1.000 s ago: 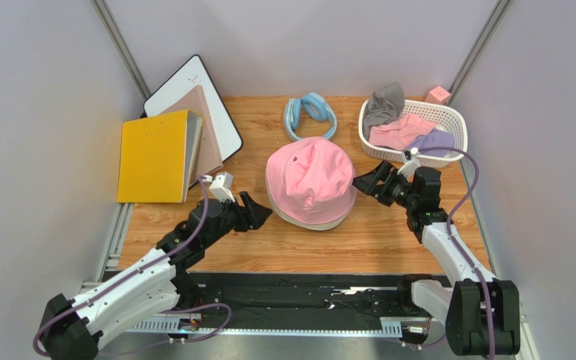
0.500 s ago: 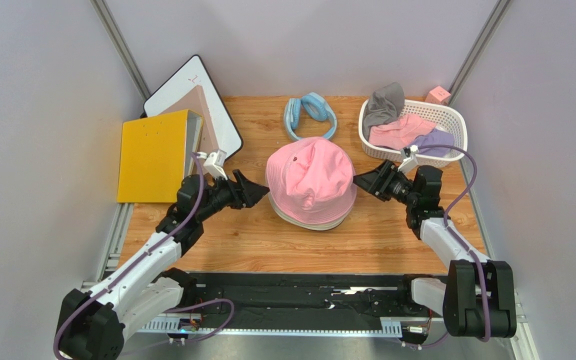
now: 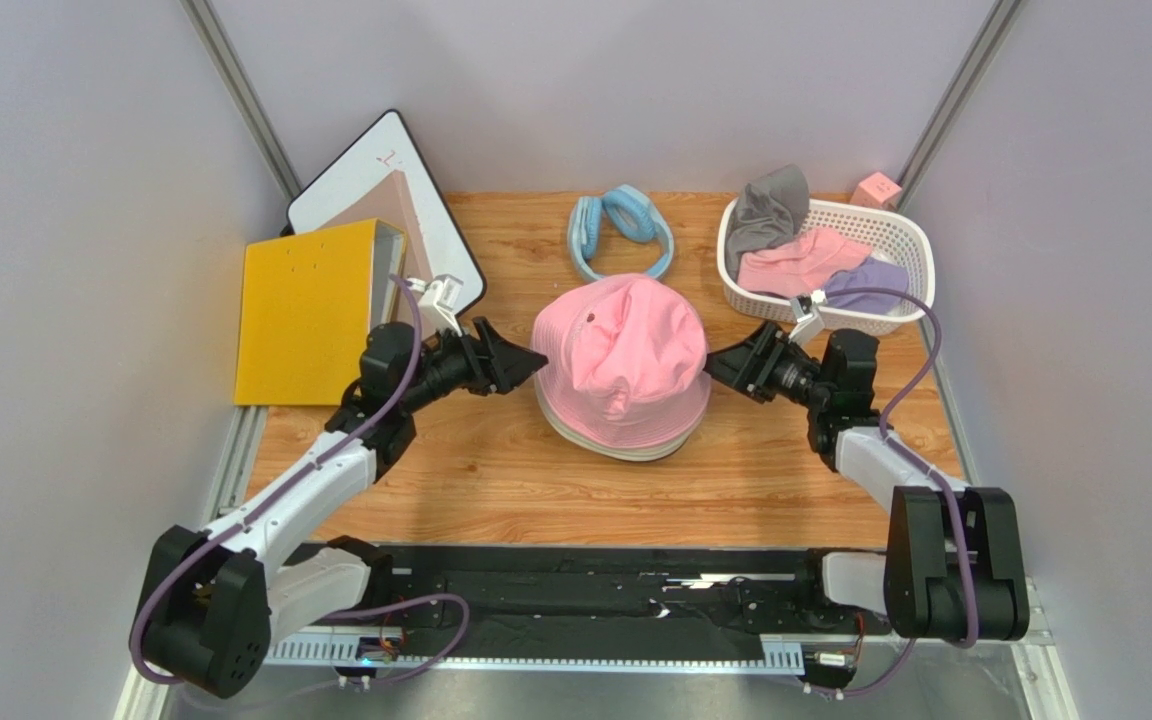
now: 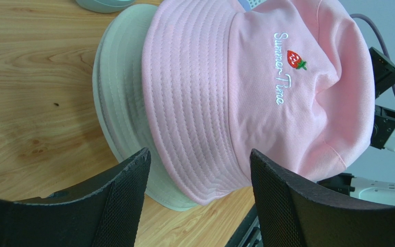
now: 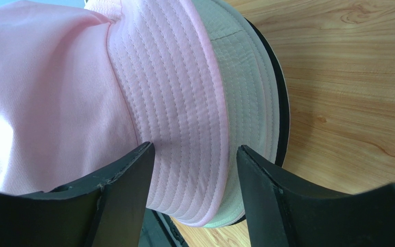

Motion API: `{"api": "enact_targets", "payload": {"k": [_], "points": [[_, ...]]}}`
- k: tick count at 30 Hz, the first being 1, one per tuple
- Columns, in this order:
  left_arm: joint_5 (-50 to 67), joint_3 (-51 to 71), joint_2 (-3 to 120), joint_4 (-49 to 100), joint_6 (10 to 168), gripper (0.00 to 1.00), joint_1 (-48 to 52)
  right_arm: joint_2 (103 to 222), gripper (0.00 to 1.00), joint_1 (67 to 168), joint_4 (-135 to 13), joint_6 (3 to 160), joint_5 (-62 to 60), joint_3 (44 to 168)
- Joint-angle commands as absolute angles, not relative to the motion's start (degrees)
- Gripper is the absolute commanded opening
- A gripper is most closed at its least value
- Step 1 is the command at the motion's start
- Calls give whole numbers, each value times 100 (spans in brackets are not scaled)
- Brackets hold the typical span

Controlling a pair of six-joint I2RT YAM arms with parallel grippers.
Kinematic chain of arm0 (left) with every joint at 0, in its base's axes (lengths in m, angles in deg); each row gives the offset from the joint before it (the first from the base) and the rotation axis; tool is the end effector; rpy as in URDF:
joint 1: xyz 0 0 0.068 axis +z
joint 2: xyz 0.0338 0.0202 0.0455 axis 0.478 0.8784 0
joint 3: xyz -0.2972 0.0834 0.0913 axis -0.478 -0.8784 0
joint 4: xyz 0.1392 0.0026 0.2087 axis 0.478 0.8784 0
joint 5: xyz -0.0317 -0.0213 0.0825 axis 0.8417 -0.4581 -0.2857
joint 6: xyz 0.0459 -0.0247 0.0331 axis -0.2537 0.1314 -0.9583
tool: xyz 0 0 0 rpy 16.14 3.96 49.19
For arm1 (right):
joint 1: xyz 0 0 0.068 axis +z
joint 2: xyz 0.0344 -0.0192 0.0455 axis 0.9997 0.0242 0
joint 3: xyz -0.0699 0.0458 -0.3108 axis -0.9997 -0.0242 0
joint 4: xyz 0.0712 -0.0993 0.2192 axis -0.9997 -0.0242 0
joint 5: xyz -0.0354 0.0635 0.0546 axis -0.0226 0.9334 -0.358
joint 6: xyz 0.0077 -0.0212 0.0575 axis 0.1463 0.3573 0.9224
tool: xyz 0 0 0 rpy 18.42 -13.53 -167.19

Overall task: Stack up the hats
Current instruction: Stack the hat on the hat.

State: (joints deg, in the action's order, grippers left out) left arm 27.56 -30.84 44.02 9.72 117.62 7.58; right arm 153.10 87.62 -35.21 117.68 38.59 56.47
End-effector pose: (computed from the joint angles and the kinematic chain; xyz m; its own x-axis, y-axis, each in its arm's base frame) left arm 0.1917 -0.0963 0.3036 -0.6164 -0.3820 -0.6885 0.4433 0.5543 -0.7044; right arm 0.2270 0.0305 0.2489 -0.7220 0.4730 -0.5049 -0.2529 0.4989 0.8290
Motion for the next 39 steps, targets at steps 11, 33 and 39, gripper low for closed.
{"api": "enact_targets", "payload": {"k": [11,33,39], "points": [[2907,-2844,4833,164,11475,76,790,15277,34,8738,-3612,11629,3890,5734],[3145,-2703,5712,-724,11624,67,790,15075,0,8738,-3876,11559,3767,5849],[3162,-2853,5738,-1049,11818,42,790,15049,0,8738,-3972,11533,3750,5902]]}}
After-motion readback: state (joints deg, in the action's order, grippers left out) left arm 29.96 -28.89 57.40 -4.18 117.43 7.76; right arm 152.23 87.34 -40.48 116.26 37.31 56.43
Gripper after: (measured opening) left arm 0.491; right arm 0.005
